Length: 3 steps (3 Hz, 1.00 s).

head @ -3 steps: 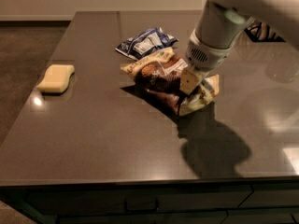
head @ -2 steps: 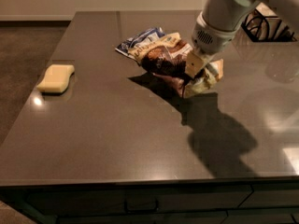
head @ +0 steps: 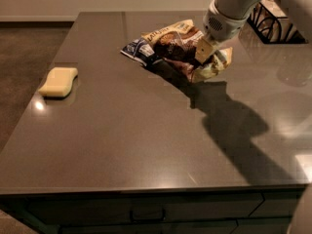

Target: Move brown chip bag near blue chip bag

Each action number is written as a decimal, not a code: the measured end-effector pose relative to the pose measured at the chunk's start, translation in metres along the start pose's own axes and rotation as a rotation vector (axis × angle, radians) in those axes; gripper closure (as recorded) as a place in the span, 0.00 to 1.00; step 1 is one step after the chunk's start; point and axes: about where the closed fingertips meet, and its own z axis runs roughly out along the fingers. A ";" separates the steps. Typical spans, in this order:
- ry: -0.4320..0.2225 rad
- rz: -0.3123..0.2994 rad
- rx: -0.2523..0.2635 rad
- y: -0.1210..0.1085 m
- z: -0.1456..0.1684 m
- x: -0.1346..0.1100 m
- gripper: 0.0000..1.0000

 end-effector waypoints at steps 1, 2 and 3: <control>-0.018 0.009 0.008 -0.023 0.012 0.000 0.61; -0.018 0.008 0.007 -0.023 0.015 -0.001 0.38; -0.017 0.007 0.005 -0.022 0.017 -0.002 0.14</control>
Offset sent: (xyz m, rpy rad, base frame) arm 0.0185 -0.0123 -0.0081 0.0094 -0.0151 -0.0089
